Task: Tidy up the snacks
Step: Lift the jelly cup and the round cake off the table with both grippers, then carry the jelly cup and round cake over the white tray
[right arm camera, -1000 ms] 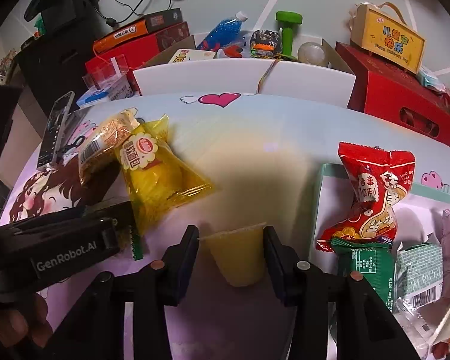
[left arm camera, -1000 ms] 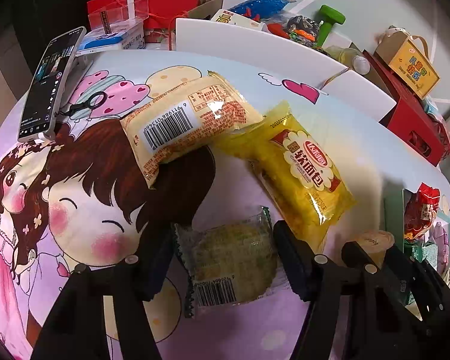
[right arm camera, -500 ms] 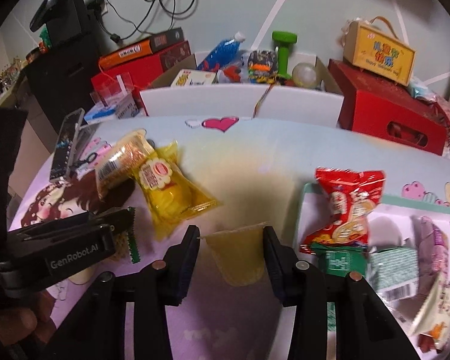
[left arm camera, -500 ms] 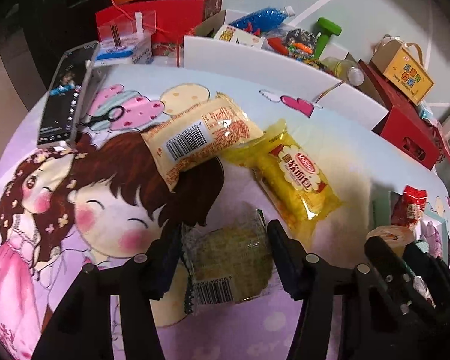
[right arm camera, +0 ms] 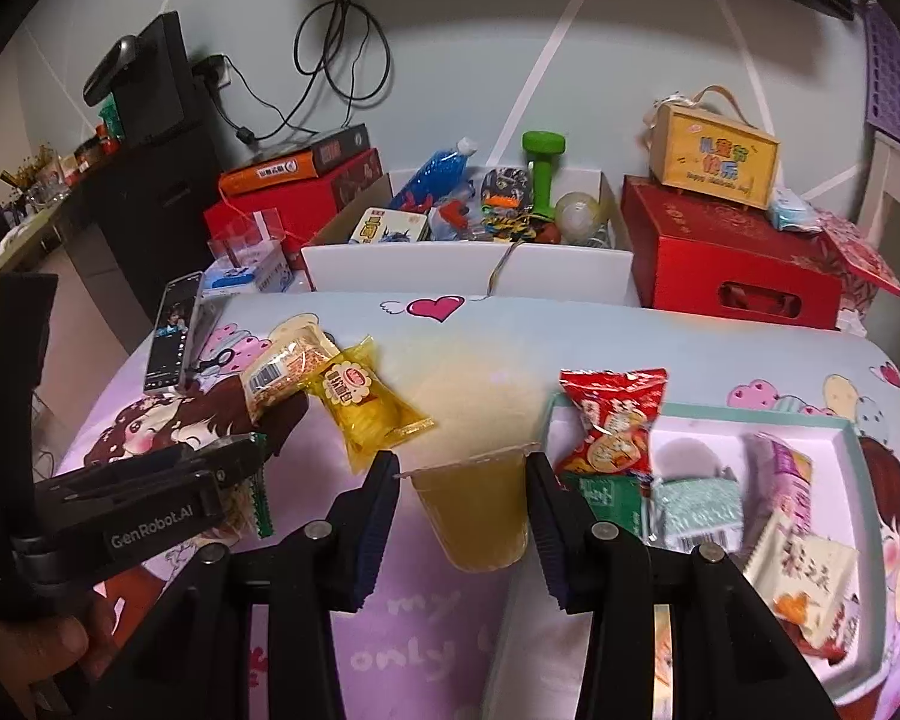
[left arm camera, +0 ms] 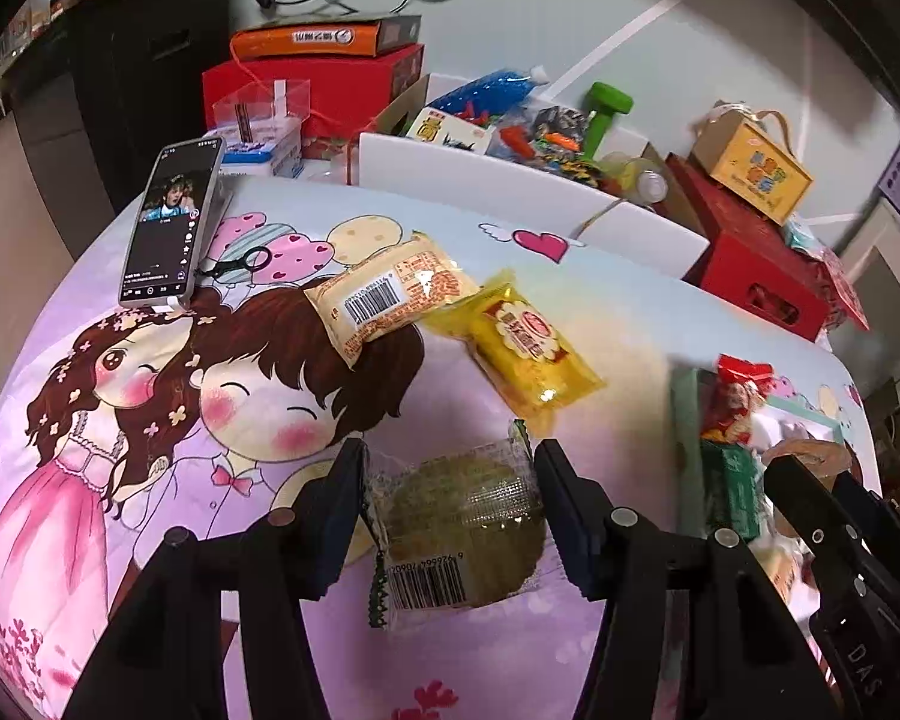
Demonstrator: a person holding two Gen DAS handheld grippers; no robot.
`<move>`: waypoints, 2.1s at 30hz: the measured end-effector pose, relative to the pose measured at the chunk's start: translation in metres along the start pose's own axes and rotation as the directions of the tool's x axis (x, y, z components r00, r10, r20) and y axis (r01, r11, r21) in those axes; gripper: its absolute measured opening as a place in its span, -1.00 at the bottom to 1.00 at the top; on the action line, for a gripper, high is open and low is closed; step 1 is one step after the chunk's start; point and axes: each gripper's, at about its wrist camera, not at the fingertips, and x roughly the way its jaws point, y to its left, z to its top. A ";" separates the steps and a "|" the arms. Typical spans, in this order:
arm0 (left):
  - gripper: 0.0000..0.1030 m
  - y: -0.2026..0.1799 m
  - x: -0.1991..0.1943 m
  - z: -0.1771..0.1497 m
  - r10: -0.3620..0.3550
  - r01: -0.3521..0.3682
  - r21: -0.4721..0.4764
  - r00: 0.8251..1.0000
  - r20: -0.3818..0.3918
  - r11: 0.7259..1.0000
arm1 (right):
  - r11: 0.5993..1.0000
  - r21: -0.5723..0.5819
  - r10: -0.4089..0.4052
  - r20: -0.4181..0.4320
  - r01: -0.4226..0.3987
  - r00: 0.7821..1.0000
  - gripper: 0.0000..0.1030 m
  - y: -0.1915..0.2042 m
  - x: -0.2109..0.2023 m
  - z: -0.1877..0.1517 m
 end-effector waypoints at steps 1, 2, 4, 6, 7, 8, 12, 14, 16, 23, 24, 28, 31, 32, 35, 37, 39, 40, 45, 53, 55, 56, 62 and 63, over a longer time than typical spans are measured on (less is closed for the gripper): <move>0.14 -0.001 -0.004 -0.002 -0.007 0.007 0.008 1.000 0.003 1.000 | 1.000 0.003 -0.001 0.001 0.001 1.000 -0.12 -0.001 -0.003 -0.002; 0.14 -0.002 -0.007 -0.003 -0.011 0.011 0.013 1.000 0.006 1.000 | 1.000 0.006 -0.002 0.002 0.002 1.000 -0.12 -0.002 -0.006 -0.004; 0.14 -0.003 -0.013 -0.003 -0.013 0.013 0.020 1.000 0.016 1.000 | 1.000 0.017 -0.004 0.002 0.004 1.000 -0.12 -0.006 -0.013 -0.009; 0.14 -0.005 -0.017 -0.003 -0.012 0.012 0.024 1.000 0.028 1.000 | 1.000 0.024 -0.005 0.001 0.005 1.000 -0.12 -0.010 -0.018 -0.013; 0.14 -0.007 -0.019 -0.002 -0.013 0.012 0.029 0.999 0.033 1.000 | 1.000 0.027 -0.008 0.001 0.008 1.000 -0.12 -0.012 -0.022 -0.016; 0.14 -0.008 -0.021 -0.002 -0.013 0.012 0.033 0.999 0.036 0.999 | 0.999 0.032 -0.010 -0.001 0.010 1.000 -0.12 -0.015 -0.024 -0.019; 0.14 -0.018 -0.024 -0.003 -0.008 0.006 0.057 0.999 0.046 0.998 | 0.998 0.054 -0.014 -0.005 0.014 1.000 -0.12 -0.026 -0.029 -0.024; 0.14 -0.023 -0.024 -0.003 -0.009 0.006 0.068 0.999 0.047 0.998 | 0.997 0.071 -0.013 0.000 0.013 1.000 -0.12 -0.033 -0.030 -0.024; 0.14 -0.029 -0.025 -0.003 -0.005 0.001 0.085 0.999 0.049 0.996 | 0.997 0.082 -0.010 0.001 0.010 1.000 -0.12 -0.038 -0.031 -0.024; 0.14 -0.057 -0.026 -0.007 -0.021 0.013 0.151 0.998 0.053 0.989 | 0.992 0.121 -0.018 -0.003 0.018 1.000 -0.12 -0.061 -0.033 -0.026; 0.14 -0.063 -0.026 -0.008 -0.027 0.018 0.163 0.998 0.052 0.987 | 0.992 0.128 -0.021 -0.002 0.021 1.000 -0.12 -0.064 -0.034 -0.026; 0.14 -0.087 -0.029 -0.011 -0.056 0.043 0.213 0.997 0.056 0.976 | 0.983 0.174 -0.055 0.001 0.053 0.999 -0.12 -0.090 -0.039 -0.028; 0.14 -0.108 -0.032 -0.014 -0.100 0.083 0.248 0.994 0.054 0.965 | 0.974 0.209 -0.090 -0.001 0.088 0.996 -0.12 -0.112 -0.043 -0.030; 0.14 -0.115 -0.032 -0.015 -0.115 0.098 0.259 0.992 0.053 0.961 | 0.970 0.224 -0.100 -0.001 0.097 0.995 -0.12 -0.120 -0.044 -0.031; 0.14 -0.135 -0.032 -0.019 -0.151 0.133 0.296 0.988 0.041 0.946 | 0.954 0.276 -0.122 0.003 0.116 0.993 -0.11 -0.144 -0.051 -0.034; 0.14 -0.146 -0.031 -0.022 -0.169 0.151 0.319 0.985 0.031 0.936 | 0.942 0.310 -0.141 0.004 0.133 0.990 -0.12 -0.159 -0.055 -0.037; 0.14 -0.157 -0.029 -0.026 -0.183 0.165 0.342 0.983 0.022 0.925 | 0.928 0.341 -0.162 0.001 0.152 0.987 -0.11 -0.174 -0.059 -0.039; 0.14 -0.163 -0.026 -0.028 -0.187 0.169 0.354 0.982 0.016 0.920 | 0.922 0.352 -0.168 -0.001 0.158 0.986 -0.11 -0.179 -0.060 -0.040; 0.14 -0.182 -0.013 -0.034 -0.192 0.182 0.383 0.981 -0.012 0.906 | 0.897 0.408 -0.184 -0.014 0.173 0.983 -0.11 -0.205 -0.061 -0.046; 0.14 -0.186 0.006 -0.043 -0.158 0.169 0.389 0.986 -0.061 0.905 | 0.886 0.430 -0.165 -0.062 0.176 0.984 -0.11 -0.211 -0.054 -0.054; 0.14 -0.184 0.008 -0.043 -0.157 0.170 0.386 0.985 -0.065 0.907 | 0.890 0.428 -0.139 -0.068 0.155 0.988 -0.11 -0.205 -0.053 -0.054; 0.14 -0.183 0.009 -0.043 -0.158 0.172 0.382 0.985 -0.067 0.908 | 0.893 0.425 -0.129 -0.073 0.147 0.989 -0.11 -0.202 -0.053 -0.054; 0.14 -0.179 0.020 -0.044 -0.156 0.178 0.359 0.984 -0.088 0.916 | 0.908 0.394 -0.100 -0.120 0.140 0.988 -0.11 -0.184 -0.049 -0.058; 0.14 -0.179 0.021 -0.044 -0.158 0.180 0.359 0.983 -0.091 0.916 | 0.911 0.389 -0.093 -0.123 0.134 0.988 -0.11 -0.182 -0.048 -0.058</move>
